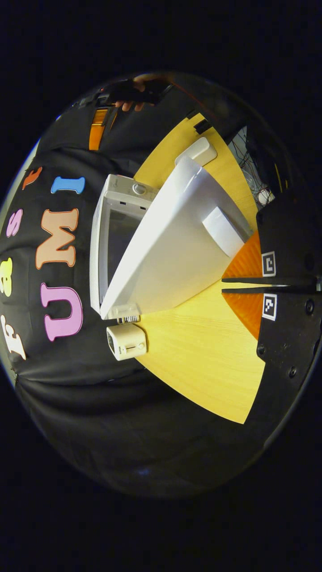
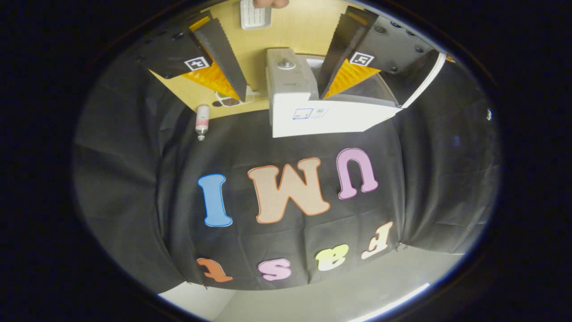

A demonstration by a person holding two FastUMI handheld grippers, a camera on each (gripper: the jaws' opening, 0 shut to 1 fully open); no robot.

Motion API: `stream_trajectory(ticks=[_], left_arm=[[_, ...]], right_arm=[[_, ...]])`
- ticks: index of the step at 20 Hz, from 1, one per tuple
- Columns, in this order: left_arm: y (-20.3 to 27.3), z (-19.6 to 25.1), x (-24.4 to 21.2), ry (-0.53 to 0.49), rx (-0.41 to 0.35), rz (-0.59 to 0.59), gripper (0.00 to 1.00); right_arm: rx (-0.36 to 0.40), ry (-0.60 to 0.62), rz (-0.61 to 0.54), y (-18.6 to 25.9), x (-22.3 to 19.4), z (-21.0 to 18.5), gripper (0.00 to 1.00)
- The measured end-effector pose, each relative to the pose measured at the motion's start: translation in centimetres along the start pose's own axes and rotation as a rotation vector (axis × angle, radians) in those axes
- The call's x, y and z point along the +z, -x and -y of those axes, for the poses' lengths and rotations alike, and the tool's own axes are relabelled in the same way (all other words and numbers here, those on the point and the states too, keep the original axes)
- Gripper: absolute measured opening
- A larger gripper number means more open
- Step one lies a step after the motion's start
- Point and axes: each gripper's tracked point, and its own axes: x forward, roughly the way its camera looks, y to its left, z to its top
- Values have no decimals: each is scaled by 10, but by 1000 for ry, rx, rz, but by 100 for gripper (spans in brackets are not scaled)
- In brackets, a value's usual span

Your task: Open the microwave oven with the left hand, put the food in, and close the microwave oven.

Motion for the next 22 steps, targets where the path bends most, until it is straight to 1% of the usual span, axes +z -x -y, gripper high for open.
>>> stream_trajectory(ticks=[8, 13, 14, 18, 22], left_arm=[[-23, 51, 27, -40, -18, 9, 0], [-36, 77, 44, -64, -12, 17, 0], [-40, 81, 47, -67, -10, 18, 0], [-57, 99, 58, -86, 4, 21, 0], [-74, 111, 70, -106, 43, 34, 0]], right_arm=[[-30, 17, 12, 10, 6, 55, 97], [-39, 5, 12, 12, 10, 86, 97], [-38, 1, 14, 10, 10, 91, 87], [-34, -10, 14, 9, 12, 113, 87], [-31, -13, 18, 10, 11, 136, 87]])
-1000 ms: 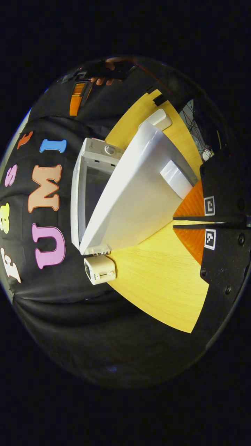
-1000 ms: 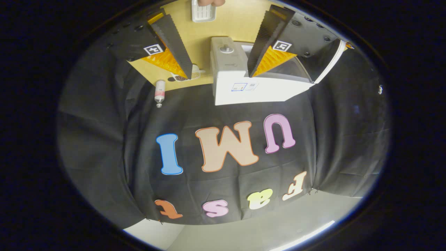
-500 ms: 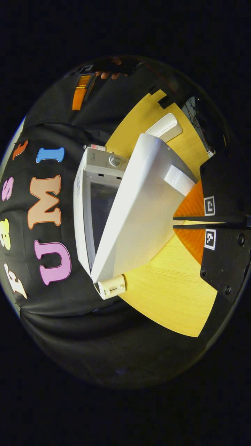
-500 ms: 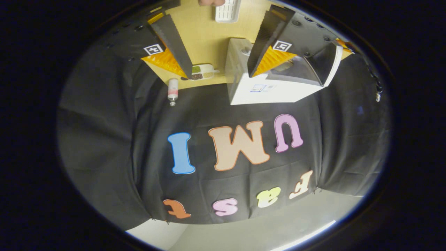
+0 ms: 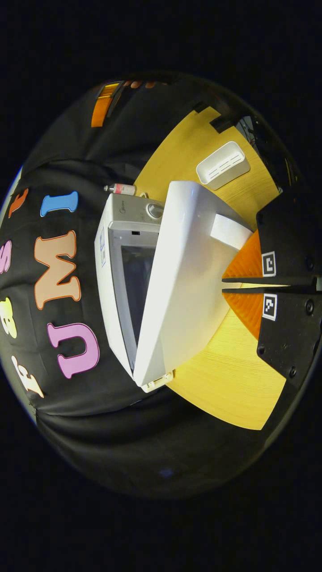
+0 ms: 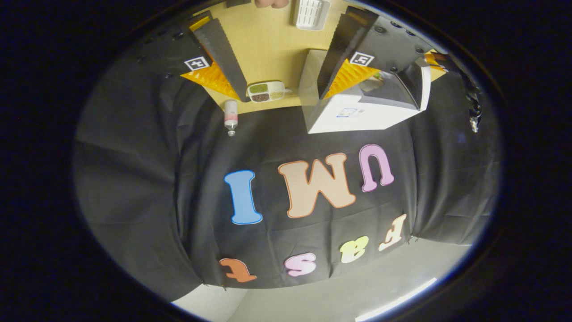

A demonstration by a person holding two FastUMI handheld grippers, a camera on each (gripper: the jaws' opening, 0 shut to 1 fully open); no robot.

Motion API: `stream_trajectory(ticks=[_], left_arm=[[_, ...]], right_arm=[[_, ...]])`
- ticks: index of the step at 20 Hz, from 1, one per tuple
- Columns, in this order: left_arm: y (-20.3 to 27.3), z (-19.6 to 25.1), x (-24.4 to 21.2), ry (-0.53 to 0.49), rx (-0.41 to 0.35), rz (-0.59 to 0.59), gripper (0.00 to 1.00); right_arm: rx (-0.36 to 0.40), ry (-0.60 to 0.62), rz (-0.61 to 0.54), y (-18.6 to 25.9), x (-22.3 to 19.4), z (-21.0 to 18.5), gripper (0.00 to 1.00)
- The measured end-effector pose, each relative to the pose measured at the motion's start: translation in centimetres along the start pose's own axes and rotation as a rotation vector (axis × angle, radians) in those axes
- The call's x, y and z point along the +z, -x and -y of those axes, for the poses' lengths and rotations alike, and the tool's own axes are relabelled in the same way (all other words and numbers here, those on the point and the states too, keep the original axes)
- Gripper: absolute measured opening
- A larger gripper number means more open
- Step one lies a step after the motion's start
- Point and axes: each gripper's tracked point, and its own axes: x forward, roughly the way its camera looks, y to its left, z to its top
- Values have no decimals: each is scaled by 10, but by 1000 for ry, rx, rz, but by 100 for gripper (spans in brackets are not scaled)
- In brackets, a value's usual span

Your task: Open the microwave oven with the left hand, put the food in, and close the microwave oven.

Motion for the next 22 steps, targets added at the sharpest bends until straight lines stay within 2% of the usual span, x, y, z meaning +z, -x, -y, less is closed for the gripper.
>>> stream_trajectory(ticks=[8, 14, 15, 16, 17, 22], left_arm=[[-34, 24, 28, 43, 69, 41, 0], [-55, 41, 49, 22, 68, 64, 0], [-59, 43, 52, 25, 67, 69, 0], [-64, 46, 53, 36, 63, 70, 0], [-68, 47, 54, 42, 64, 69, 0], [-87, 53, 69, 38, 59, 84, 0]], right_arm=[[15, 28, 13, -1, 9, 54, 87], [7, 18, 28, -5, 14, 84, 87], [6, 16, 29, -5, 13, 87, 97], [7, 13, 28, -4, 13, 89, 97], [9, 11, 23, -3, 11, 90, 87], [4, 16, 5, 3, 6, 98, 87]])
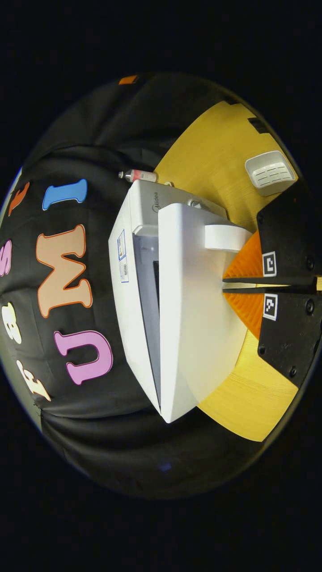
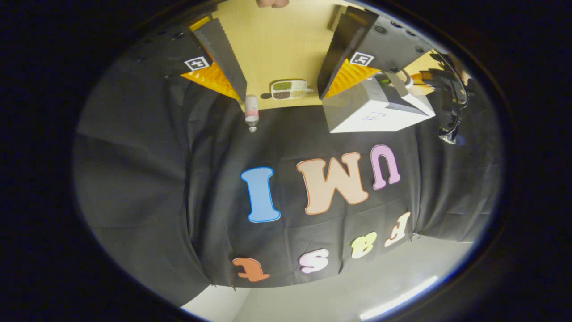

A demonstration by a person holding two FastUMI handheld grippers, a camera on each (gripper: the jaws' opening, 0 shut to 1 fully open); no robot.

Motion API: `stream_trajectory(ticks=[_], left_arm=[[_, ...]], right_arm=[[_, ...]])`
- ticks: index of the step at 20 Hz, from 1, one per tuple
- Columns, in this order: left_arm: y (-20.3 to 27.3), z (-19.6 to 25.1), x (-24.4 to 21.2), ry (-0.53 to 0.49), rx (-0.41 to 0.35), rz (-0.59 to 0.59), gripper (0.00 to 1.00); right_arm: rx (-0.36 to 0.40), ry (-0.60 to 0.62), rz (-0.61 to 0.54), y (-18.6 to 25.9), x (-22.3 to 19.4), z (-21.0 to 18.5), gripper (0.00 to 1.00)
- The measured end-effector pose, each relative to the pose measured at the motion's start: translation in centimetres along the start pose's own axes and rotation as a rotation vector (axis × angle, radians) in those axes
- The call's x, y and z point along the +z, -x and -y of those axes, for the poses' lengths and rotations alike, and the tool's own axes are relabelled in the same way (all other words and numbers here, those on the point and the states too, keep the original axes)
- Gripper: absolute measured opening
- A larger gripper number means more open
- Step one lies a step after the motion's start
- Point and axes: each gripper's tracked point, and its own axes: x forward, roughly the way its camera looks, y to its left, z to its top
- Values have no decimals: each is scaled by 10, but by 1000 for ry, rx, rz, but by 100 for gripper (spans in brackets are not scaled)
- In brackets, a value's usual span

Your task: Open the microwave oven with the left hand, put the food in, and close the microwave oven.

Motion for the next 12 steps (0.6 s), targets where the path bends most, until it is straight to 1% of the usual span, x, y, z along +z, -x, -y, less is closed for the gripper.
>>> stream_trajectory(ticks=[3, 6, 10, 11, 12], left_arm=[[-10, 4, 8, 19, -19, 7, 0], [-18, 4, 12, 19, -19, 8, 0], [-24, 10, 25, 27, -37, 28, 0], [-26, 13, 30, 22, -44, 38, 0], [-27, 15, 34, 17, -49, 44, 0]], right_arm=[[-10, 1, -5, 5, 0, 3, 87], [-17, 6, -7, 13, -1, 3, 87], [-24, 10, -9, 19, -1, 1, 87], [-27, 8, -5, 20, 0, 0, 97], [-30, 7, -3, 21, 2, 1, 97]])
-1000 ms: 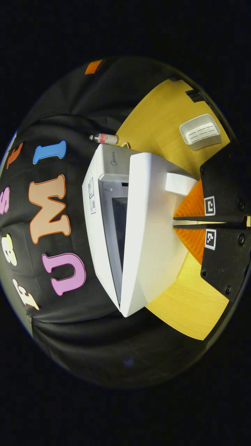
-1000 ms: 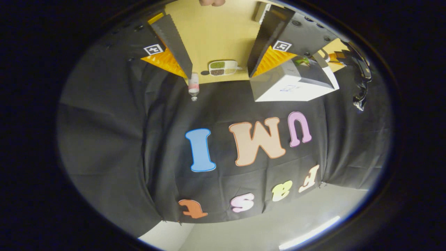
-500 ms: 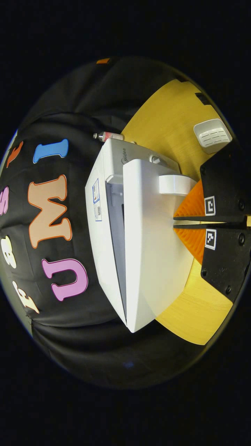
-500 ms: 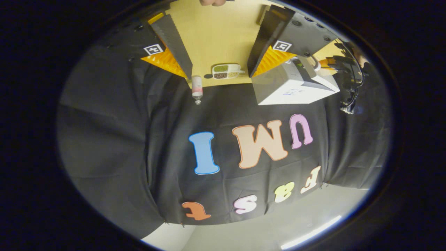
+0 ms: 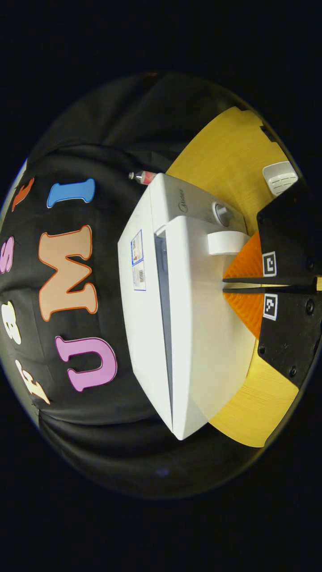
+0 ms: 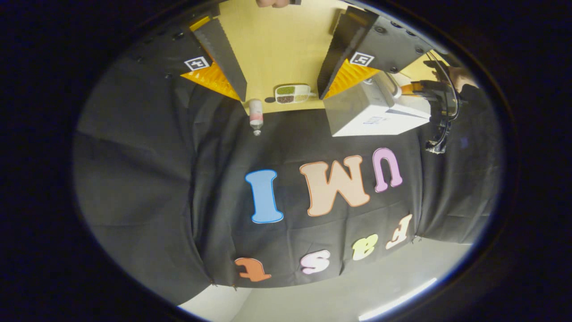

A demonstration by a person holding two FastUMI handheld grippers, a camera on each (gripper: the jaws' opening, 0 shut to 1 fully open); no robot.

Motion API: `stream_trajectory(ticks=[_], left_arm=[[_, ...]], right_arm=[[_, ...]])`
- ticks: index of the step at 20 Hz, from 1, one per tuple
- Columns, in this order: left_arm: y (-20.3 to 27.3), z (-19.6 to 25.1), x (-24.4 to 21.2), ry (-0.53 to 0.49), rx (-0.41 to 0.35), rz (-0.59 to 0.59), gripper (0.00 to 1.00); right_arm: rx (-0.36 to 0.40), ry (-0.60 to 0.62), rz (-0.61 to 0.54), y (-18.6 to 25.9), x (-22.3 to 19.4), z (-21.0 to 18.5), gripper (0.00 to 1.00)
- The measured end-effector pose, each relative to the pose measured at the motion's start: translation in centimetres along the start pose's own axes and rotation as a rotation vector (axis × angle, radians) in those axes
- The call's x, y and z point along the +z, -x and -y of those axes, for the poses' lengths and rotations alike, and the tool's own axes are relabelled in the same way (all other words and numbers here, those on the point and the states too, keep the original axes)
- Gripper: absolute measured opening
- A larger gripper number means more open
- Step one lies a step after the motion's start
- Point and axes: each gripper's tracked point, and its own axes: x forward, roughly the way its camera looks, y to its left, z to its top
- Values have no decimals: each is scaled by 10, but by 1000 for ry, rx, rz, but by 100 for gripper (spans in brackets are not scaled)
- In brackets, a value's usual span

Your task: Open the microwave oven with the left hand, put the food in, and close the microwave oven.

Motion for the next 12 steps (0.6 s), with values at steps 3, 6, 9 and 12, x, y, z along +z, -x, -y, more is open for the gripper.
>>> stream_trajectory(ticks=[3, 6, 9, 12], left_arm=[[-6, 3, 7, -9, 0, 10, 0], [-7, 5, 5, 21, -7, 14, 0], [-9, 5, 5, 42, -6, 13, 0], [-15, 5, 13, 25, -13, 33, 0]], right_arm=[[-9, -2, 3, 3, 1, 2, 87], [-17, -8, -1, 5, -1, 5, 87], [-11, -10, -17, 2, -5, 5, 87], [-6, -14, -17, -2, -4, 3, 87]])
